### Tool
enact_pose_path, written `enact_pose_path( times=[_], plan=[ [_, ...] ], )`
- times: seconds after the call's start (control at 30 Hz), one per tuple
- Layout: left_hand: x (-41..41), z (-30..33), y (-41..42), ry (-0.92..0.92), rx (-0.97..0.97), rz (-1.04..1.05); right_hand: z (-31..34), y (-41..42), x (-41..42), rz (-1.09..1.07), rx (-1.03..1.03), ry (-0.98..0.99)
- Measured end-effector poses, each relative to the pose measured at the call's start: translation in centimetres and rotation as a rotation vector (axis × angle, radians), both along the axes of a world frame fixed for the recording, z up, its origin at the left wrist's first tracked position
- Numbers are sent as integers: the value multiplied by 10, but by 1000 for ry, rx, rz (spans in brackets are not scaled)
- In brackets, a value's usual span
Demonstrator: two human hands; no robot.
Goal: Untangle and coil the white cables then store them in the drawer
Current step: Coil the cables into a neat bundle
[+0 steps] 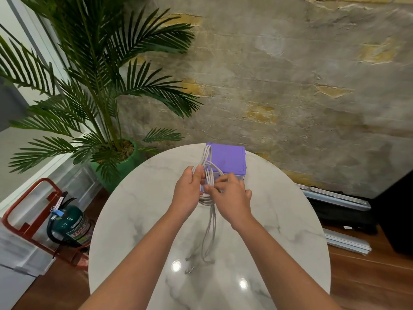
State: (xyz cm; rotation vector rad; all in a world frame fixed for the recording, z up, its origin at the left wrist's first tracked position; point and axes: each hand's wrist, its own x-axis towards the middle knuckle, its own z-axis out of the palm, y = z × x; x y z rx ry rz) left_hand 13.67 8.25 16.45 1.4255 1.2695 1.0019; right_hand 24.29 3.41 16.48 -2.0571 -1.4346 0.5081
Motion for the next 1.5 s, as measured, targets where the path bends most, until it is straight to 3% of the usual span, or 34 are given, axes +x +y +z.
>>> enact_pose_path(
  times=[0.1,0.27,0.4,0.47,0.57,0.73,0.9,1.0,1.17,1.3,1.5],
  plan=[
    [0,-4,-1,53,58,12,6,0,-3,15,-89,-15],
    [-4,-3,-3,115,198,17,10,0,-6,52,-122,-276],
    [-4,3,-3,-23,55,76,14,3,-7,17,2,-213],
    [-2,6,-5,-127,-89,56,13,7,-6,7,36,-119],
    [-2,9,-5,-183,-235,58,14,13,-2,-40,13,223],
    [-7,0,0,-5,5,301,26,10,-2,80,-177,601],
    [-25,-6,5,64,160,299,45,8,18,124,-329,1124],
    [-30,-7,10,92,161,246,47,6,24,155,-350,1140],
    [-36,-3,14,101,63,74,44,6,33,179,-211,1002],
    [-35,-1,15,105,21,70,48,7,37,145,-150,1017],
    [-34,-3,17,225,237,186,44,7,31,76,-172,1147]
  ],
)
